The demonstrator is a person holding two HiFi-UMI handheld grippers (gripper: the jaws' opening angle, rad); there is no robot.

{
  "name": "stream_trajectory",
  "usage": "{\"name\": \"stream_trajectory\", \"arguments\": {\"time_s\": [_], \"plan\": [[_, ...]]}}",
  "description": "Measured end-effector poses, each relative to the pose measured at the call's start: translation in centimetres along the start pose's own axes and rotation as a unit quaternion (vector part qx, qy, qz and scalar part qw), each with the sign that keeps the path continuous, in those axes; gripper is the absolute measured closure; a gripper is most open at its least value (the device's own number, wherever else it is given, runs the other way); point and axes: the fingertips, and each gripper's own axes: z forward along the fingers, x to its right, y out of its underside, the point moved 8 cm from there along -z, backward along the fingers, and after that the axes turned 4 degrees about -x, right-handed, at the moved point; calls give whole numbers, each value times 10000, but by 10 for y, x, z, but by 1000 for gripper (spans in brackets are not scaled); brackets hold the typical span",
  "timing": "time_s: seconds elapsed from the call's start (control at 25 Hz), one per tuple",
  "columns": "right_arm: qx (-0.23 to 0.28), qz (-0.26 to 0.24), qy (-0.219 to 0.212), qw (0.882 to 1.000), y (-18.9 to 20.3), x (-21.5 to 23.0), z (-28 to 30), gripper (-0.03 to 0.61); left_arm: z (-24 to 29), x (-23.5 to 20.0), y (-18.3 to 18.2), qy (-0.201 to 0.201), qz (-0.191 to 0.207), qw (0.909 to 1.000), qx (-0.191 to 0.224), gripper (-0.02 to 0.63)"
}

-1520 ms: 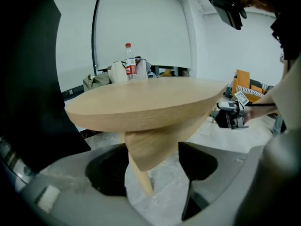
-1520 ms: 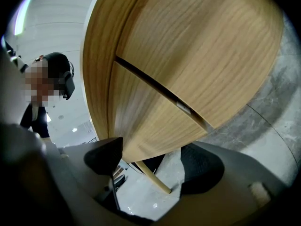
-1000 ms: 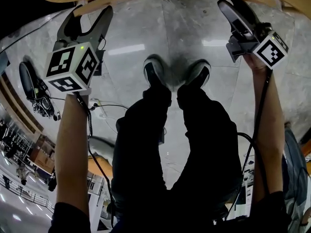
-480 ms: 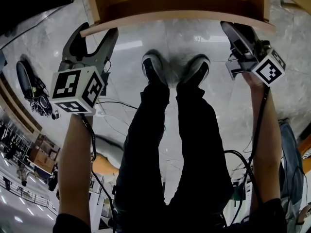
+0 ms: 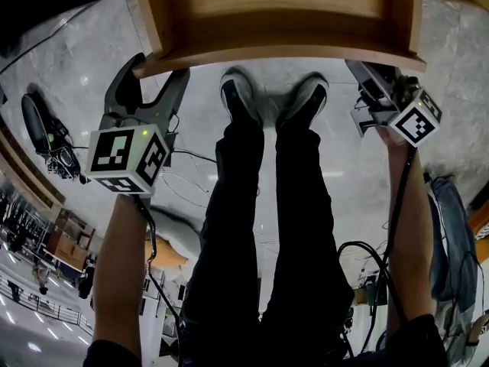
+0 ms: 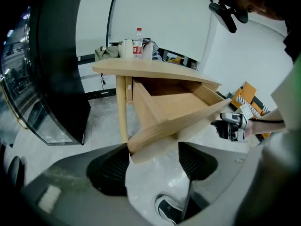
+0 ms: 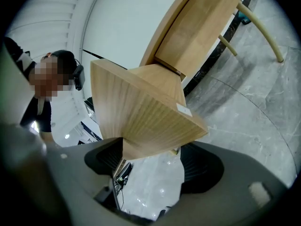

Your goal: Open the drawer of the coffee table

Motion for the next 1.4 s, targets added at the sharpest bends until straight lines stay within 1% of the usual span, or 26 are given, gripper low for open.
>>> {"name": "stream_trajectory", "arguments": {"time_s": [0.28, 0.48, 0.68, 0.8, 0.88, 0.96, 1.04, 1.12, 1.24, 1.32, 1.4], "plan": [[-155, 135, -42, 9998, 26, 5, -8, 189, -1, 5, 28, 60, -264, 9996, -50, 275], [-314, 125, -45, 9994, 23, 8, -9, 184, 2, 7, 26, 83, -335, 9994, -70, 275], [-464, 123, 2, 9988, 22, 11, -9, 186, 6, 7, 28, 95, -301, 9995, -62, 275], [-557, 142, 155, 9982, 24, 15, -11, 192, 12, 9, 31, 73, -313, 9993, -178, 275], [-562, 180, 228, 9980, 26, 16, -11, 221, 15, 9, 32, 60, -345, 9991, -239, 275], [-518, 233, 252, 9981, 28, 15, -12, 232, 15, 10, 32, 58, -357, 9991, -199, 275], [-521, 242, 370, 9977, 29, 16, -13, 233, 16, 10, 32, 76, -333, 9993, -149, 275], [-641, 193, 531, 9963, 32, 17, -17, 233, 17, 8, 33, 119, -274, 9994, -147, 275], [-919, 98, 710, 9932, 36, 10, -33, 235, 12, 7, 44, 123, -220, 9992, -306, 275], [-989, 81, 783, 9920, 29, -1, -50, 265, 1, 4, 57, 9, -411, 9980, -476, 275], [-1027, 54, 846, 9911, 16, -14, -69, 291, -16, 0, 68, -166, -778, 9949, -624, 275]]}}
